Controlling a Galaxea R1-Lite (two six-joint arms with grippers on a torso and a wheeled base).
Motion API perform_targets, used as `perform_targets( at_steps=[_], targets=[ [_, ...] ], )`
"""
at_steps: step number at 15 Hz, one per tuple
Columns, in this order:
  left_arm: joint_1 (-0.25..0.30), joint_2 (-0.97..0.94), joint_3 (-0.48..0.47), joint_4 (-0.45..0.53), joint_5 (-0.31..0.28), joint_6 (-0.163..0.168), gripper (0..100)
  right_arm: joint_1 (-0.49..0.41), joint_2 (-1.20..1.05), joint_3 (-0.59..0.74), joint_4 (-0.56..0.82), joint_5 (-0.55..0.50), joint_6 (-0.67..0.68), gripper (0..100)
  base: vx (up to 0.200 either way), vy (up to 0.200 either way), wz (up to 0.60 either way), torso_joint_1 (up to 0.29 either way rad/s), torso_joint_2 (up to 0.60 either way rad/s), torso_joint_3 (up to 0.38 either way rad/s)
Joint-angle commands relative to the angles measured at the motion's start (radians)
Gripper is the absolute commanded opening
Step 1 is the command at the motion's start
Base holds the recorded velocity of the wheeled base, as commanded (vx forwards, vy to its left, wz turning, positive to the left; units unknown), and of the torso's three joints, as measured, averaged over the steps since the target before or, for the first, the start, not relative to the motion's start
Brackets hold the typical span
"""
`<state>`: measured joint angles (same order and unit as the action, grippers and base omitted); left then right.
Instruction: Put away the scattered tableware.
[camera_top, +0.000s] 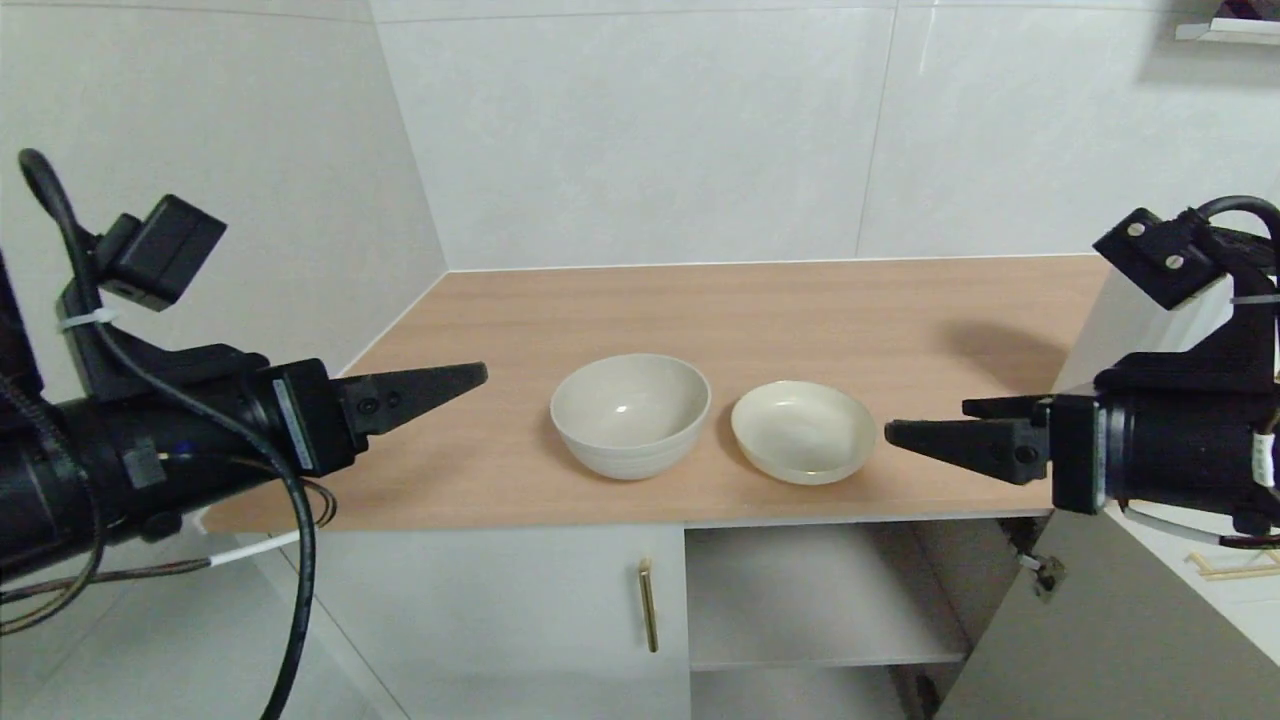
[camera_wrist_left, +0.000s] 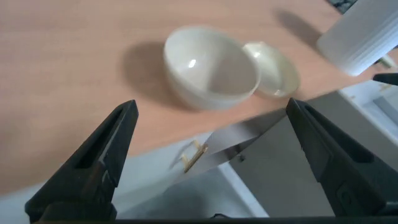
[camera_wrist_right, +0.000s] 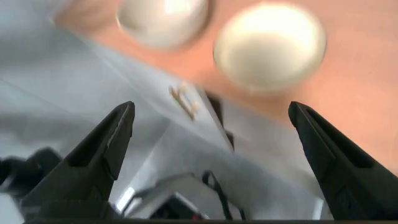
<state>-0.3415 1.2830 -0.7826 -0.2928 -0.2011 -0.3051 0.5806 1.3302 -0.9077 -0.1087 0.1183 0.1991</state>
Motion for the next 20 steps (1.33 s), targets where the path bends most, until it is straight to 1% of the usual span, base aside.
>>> perform_targets(
  at_steps=[1, 3, 4, 5, 6, 7, 8, 9, 10, 11, 12, 13, 15, 16, 17, 20],
  targets=[
    [-0.001, 0.128, -0.081, 0.001, -0.001, 0.0, 100, -0.01, 0.066, 0.003, -0.051, 0.0, -0.004, 100, 0.0, 0.0, 0.0, 0.163, -0.37, -0.217],
    [-0.001, 0.196, -0.096, 0.011, 0.0, -0.003, 100, -0.036, 0.136, -0.013, -0.068, -0.012, -0.004, 100, 0.0, 0.0, 0.0, 0.076, -0.15, -0.093],
    [-0.001, 0.208, -0.101, 0.03, 0.005, -0.008, 100, -0.051, 0.178, -0.053, -0.054, -0.039, -0.001, 100, 0.0, 0.0, 0.0, 0.032, -0.07, -0.027],
    [-0.001, 0.211, -0.127, 0.061, 0.006, -0.039, 100, -0.053, 0.215, -0.102, 0.006, -0.115, 0.011, 100, 0.0, 0.0, 0.0, 0.0, 0.0, 0.0],
    [-0.001, 0.21, -0.159, 0.107, 0.006, -0.085, 100, -0.053, 0.238, -0.151, 0.072, -0.17, 0.032, 100, 0.0, 0.0, 0.0, 0.0, 0.0, 0.0],
    [-0.001, 0.21, -0.188, 0.155, 0.005, -0.121, 100, -0.053, 0.251, -0.181, 0.107, -0.193, 0.062, 100, 0.0, 0.0, 0.0, 0.0, 0.0, 0.0],
    [-0.002, 0.216, -0.236, 0.234, 0.003, -0.166, 100, -0.051, 0.262, -0.203, 0.132, -0.203, 0.108, 100, 0.0, 0.0, 0.0, 0.0, 0.0, 0.0],
    [-0.005, 0.243, -0.311, 0.353, 0.005, -0.243, 100, -0.051, 0.276, -0.209, 0.133, -0.209, 0.125, 100, 0.0, 0.0, 0.0, 0.0, 0.0, 0.0],
    [-0.014, 0.266, -0.357, 0.419, 0.006, -0.301, 100, -0.053, 0.284, -0.211, 0.133, -0.212, 0.125, 100, 0.0, 0.0, 0.0, 0.0, 0.0, 0.0],
    [-0.027, 0.299, -0.389, 0.458, 0.008, -0.342, 100, -0.053, 0.29, -0.209, 0.132, -0.218, 0.125, 100, 0.0, 0.0, 0.0, 0.0, 0.0, 0.0],
    [-0.037, 0.334, -0.399, 0.462, 0.019, -0.364, 100, -0.053, 0.297, -0.209, 0.129, -0.227, 0.126, 100, 0.0, 0.0, 0.0, 0.0, 0.0, 0.0],
    [-0.048, 0.368, -0.402, 0.46, 0.042, -0.371, 100, -0.053, 0.3, -0.209, 0.129, -0.239, 0.126, 100, 0.0, 0.0, 0.0, 0.0, 0.0, 0.0],
    [-0.073, 0.435, -0.414, 0.458, 0.095, -0.399, 100, -0.053, 0.303, -0.208, 0.127, -0.243, 0.126, 100, 0.0, 0.0, 0.0, 0.0, 0.0, 0.0],
    [-0.076, 0.447, -0.419, 0.458, 0.103, -0.407, 100, -0.053, 0.303, -0.209, 0.127, -0.241, 0.128, 100, 0.0, 0.0, 0.0, 0.0, 0.0, 0.0],
    [-0.082, 0.478, -0.428, 0.455, 0.111, -0.422, 100, -0.053, 0.303, -0.208, 0.127, -0.243, 0.128, 100, 0.0, 0.0, 0.0, 0.0, 0.0, 0.0],
    [-0.082, 0.512, -0.426, 0.425, 0.112, -0.428, 100, -0.053, 0.303, -0.208, 0.127, -0.243, 0.128, 100, 0.0, 0.0, 0.0, 0.0, 0.0, 0.0]
  ],
)
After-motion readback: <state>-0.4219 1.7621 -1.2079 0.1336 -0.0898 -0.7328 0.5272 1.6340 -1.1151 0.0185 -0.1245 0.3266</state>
